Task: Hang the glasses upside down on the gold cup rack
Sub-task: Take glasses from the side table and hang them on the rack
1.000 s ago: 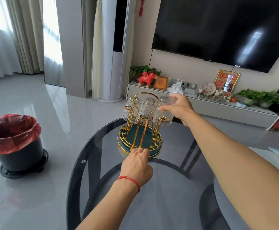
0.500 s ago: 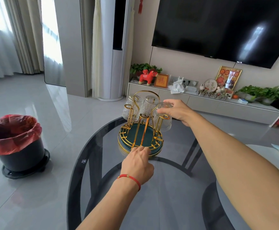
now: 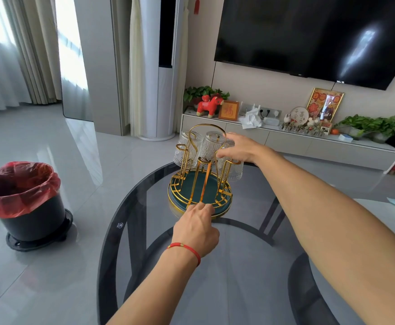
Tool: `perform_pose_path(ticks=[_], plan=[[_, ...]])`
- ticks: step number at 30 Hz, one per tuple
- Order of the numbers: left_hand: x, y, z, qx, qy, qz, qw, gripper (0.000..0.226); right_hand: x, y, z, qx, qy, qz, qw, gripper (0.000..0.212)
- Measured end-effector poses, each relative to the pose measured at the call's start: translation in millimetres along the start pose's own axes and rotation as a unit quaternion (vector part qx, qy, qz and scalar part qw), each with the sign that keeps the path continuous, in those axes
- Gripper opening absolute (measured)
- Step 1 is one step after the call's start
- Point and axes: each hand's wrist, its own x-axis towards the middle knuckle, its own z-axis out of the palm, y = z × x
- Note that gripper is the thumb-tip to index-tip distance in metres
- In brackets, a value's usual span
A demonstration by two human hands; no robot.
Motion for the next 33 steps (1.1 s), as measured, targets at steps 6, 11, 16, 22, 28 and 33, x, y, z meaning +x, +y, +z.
perform_pose_path(ticks=[6, 11, 16, 22, 28, 33], plan=[[3, -2, 1, -0.004, -0.007, -0.005, 1.000, 0.037, 1, -5, 5, 0.001, 0.014, -0.019, 1.000, 0.092], [4, -3, 2, -0.006, -0.009, -0.006, 1.000, 0.036, -4, -8, 3, -0.016, -0.007, -0.021, 1.000, 0.094], [2, -3, 3, -0.017, -0.007, -0.007, 1.000, 0.035, -23, -1, -5, 0.007, 0.003, -0.042, 0.999, 0.090], [-11, 3, 4, -0.034, 0.002, 0.022, 0.999, 0.042, -80, 50, -26, 0.054, 0.092, -0.038, 0.994, 0.056], [-35, 36, 5, -0.090, -0.029, 0.096, 0.991, 0.060, -175, 127, -39, -0.049, 0.067, 0.008, 0.997, 0.028], [-63, 58, 25, -0.066, -0.075, 0.128, 0.987, 0.068, -262, 175, -51, -0.159, -0.015, 0.061, 0.985, 0.030]])
